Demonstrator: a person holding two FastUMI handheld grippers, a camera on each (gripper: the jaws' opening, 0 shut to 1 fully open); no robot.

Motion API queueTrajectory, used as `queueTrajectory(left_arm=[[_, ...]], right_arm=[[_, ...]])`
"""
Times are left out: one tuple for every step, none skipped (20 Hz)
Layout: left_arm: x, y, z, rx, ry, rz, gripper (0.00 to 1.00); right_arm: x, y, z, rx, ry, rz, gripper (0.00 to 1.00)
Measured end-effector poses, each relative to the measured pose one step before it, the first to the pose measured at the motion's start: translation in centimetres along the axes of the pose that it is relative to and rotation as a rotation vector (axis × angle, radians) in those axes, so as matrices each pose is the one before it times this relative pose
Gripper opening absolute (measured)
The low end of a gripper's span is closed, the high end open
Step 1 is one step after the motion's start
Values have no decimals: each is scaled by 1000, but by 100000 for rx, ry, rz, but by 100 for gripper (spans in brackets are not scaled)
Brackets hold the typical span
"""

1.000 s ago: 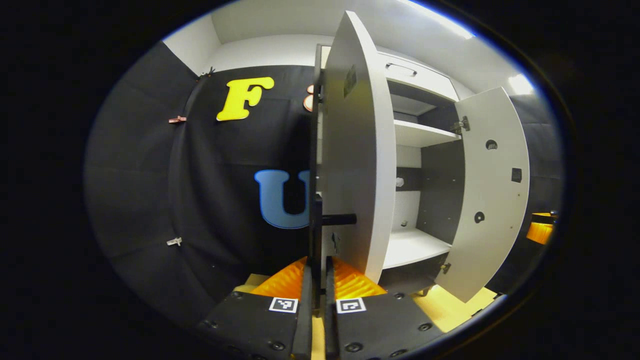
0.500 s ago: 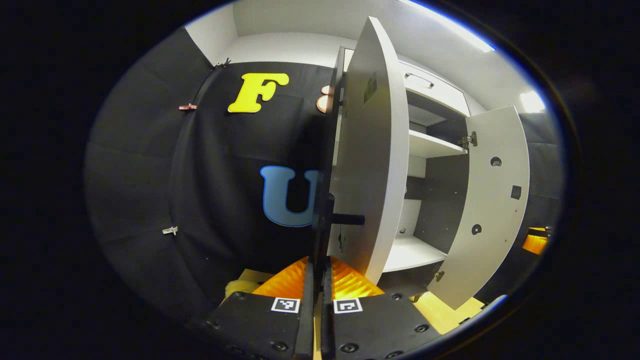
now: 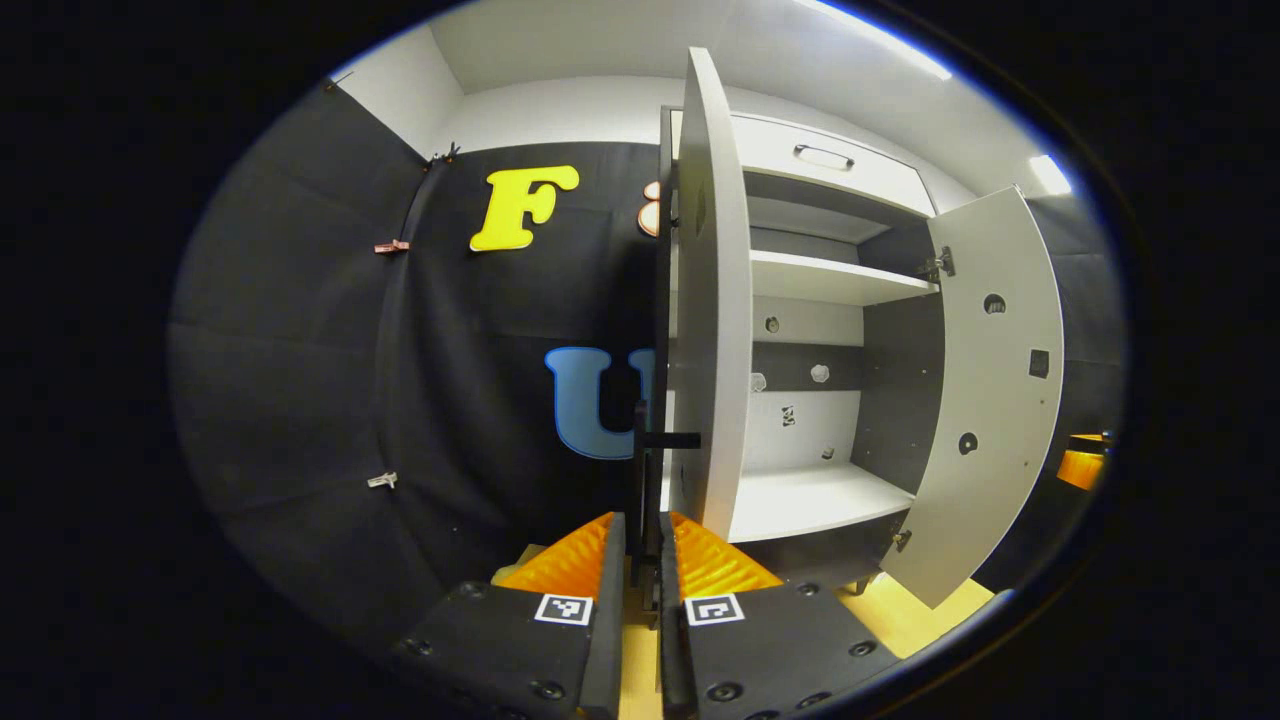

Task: Open the right door of the double-door shoe cabinet with the right hand, and open the left door with the left hand.

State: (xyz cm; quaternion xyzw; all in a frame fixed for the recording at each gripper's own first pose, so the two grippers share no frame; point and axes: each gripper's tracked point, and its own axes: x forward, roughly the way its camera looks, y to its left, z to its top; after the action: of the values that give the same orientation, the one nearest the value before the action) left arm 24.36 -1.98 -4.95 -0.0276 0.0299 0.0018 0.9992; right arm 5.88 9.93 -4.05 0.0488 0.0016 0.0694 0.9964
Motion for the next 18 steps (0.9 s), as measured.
queueTrajectory(left_arm=[[-42,55,88,597,-426,164,21],[-68,-68,105,563,-305,-117,23],[-98,-261,71,431,-72,-1326,29],[-128,-196,114,175,-361,-702,35],[33,-318,187,-695,-1059,-1244,43],[90,-480,229,-1379,-1012,-1454,46],[83,-752,50,-1304,-447,-2049,51],[81,-559,-7,-260,-165,-1691,53],[-168,-39,42,798,-79,-768,67],[6,129,123,1099,-156,-153,75],[2,186,109,599,-422,853,92],[-129,-100,91,-246,-330,166,96],[80,-237,-12,-758,-249,310,98],[42,-188,2,-937,-286,46,98],[64,-169,-30,-809,-227,527,98],[-17,60,57,-586,-224,884,98],[-2,42,3,-790,-360,1226,98],[21,-118,70,-841,-502,277,98]], right_arm=[[46,-334,51,-1,-13,-275,98],[188,-196,24,-61,-4,-345,98],[138,-233,99,26,-20,-179,98],[108,-253,71,273,-4,-128,98],[80,-140,124,605,-269,91,98],[87,50,297,550,-551,-4,98],[25,-89,252,157,-693,-45,98],[43,-143,151,-202,-517,-147,98],[-11,-60,166,-360,-243,93,98],[31,-24,58,-361,-272,-93,98],[62,-35,111,-200,-272,-163,98],[-21,-55,72,94,-231,-128,98],[-8,-115,40,151,-4,-63,98],[-132,-92,-35,53,-299,-206,98],[9,-115,48,-92,-391,-424,98],[-28,-176,83,-125,-358,-334,98],[-57,-171,41,17,-245,-149,98],[-33,-126,30,155,-249,-74,98]])
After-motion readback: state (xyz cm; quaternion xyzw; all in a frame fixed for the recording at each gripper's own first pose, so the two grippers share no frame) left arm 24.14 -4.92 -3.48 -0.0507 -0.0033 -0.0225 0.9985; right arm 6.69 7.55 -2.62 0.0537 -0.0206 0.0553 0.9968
